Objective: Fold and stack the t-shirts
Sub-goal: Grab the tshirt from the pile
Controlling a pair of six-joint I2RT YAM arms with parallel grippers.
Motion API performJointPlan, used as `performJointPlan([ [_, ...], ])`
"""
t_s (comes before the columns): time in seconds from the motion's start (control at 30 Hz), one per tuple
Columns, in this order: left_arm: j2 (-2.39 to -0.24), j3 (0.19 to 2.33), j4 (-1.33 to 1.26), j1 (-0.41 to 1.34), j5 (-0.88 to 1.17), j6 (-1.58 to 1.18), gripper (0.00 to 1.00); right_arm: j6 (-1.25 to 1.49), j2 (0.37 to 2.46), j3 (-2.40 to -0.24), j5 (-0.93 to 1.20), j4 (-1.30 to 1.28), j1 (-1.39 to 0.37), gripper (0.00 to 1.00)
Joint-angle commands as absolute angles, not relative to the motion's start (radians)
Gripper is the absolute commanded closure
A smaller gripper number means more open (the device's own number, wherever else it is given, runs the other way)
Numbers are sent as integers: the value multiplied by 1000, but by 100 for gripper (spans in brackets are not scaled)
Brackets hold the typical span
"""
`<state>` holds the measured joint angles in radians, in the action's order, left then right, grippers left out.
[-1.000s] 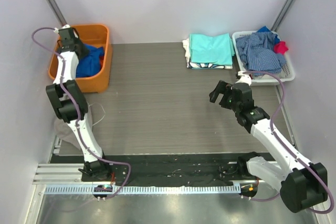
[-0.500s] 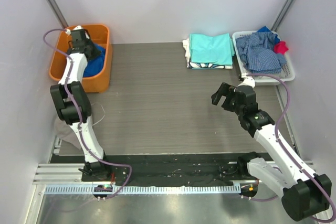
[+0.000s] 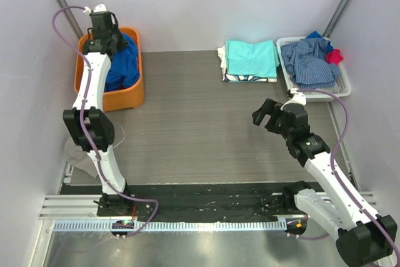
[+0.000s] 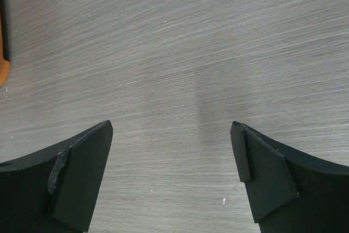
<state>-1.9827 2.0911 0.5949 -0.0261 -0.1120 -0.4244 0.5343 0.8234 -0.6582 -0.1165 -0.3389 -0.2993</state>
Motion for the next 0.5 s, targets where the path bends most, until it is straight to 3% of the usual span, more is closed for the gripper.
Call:
performJointPlan([
  [0.0,-1804,2097,583,-18,-205,-374,100,557,798,-673,-92,-336,-304,0],
  [0.47,-1729,2198,653,-20,-321,-272,100,555,775,-664,-78,-350,-304,0],
])
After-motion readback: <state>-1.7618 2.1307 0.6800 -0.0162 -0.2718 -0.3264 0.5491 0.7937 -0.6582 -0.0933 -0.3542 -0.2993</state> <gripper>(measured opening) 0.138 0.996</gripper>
